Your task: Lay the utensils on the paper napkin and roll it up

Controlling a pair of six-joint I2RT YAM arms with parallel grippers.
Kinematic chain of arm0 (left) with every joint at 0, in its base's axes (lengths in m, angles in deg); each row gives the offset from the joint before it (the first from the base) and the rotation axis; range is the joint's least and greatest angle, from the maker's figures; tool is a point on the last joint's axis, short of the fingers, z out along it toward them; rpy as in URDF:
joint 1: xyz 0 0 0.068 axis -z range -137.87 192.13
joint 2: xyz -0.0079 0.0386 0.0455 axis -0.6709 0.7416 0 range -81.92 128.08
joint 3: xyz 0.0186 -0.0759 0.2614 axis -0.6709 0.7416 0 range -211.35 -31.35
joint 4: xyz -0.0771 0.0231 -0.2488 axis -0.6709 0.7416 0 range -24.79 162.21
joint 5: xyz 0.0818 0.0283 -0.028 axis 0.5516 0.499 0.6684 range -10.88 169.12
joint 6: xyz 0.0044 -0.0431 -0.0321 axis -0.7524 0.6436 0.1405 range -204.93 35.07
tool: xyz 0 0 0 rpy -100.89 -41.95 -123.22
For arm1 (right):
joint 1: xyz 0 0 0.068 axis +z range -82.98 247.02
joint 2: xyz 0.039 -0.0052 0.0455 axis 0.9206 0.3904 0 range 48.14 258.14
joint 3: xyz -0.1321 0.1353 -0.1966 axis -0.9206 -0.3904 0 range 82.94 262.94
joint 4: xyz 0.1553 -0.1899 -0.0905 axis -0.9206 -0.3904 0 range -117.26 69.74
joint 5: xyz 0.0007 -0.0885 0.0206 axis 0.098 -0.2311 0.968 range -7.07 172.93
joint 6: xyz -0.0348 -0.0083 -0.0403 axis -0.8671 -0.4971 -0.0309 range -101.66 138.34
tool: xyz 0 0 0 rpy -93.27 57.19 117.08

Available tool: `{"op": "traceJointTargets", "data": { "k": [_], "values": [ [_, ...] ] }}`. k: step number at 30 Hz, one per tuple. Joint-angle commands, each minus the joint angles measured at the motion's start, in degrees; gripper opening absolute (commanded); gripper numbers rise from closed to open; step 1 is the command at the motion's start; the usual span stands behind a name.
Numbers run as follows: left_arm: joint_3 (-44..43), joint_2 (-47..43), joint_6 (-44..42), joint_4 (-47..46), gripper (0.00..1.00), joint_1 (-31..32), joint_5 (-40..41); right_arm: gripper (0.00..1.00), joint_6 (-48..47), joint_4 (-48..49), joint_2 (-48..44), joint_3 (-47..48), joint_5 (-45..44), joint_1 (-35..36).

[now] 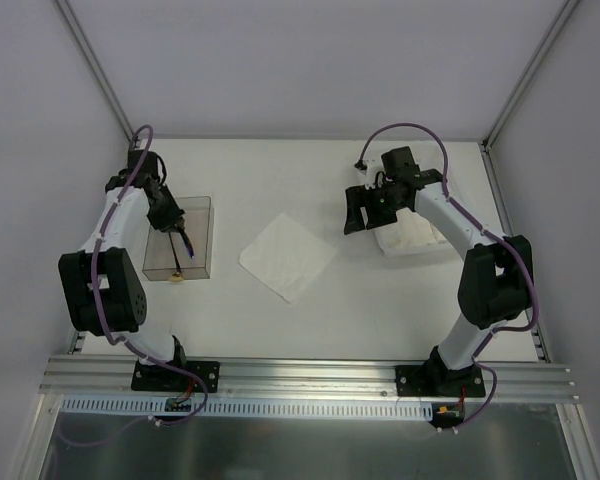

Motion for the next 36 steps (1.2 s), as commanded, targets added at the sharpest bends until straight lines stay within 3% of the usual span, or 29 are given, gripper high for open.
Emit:
{"op": "traceJointTargets", "data": {
  "k": [1, 9, 20, 26, 36],
  "values": [
    [-5.19, -5.3, 0.64, 4.34, 0.0, 1.02, -0.38, 0.77, 0.06, -1.46, -1.82, 1.33, 0.29, -1.14],
    [-17.67, -0.74, 1.86, 11.28, 0.0, 14.45, -0.55, 0.77, -0.38, -2.59, -4.28, -1.92, 1.34, -4.3],
    [-22.69, 13.49, 8.02, 11.11, 0.0, 31.69, -0.29, 0.77, -2.4, -2.6, -8.06, -5.96, 4.76, -8.96],
    [-24.8, 17.81, 9.07, 10.41, 0.0, 34.78, -0.29, 0.78, -1.17, -1.99, -9.99, -6.05, 12.59, -7.56],
    [-23.39, 21.24, 13.82, 8.65, 0.0, 38.56, 2.25, 0.79, 3.93, 3.02, -14.12, -8.25, 6.01, -4.22]
  ]
}}
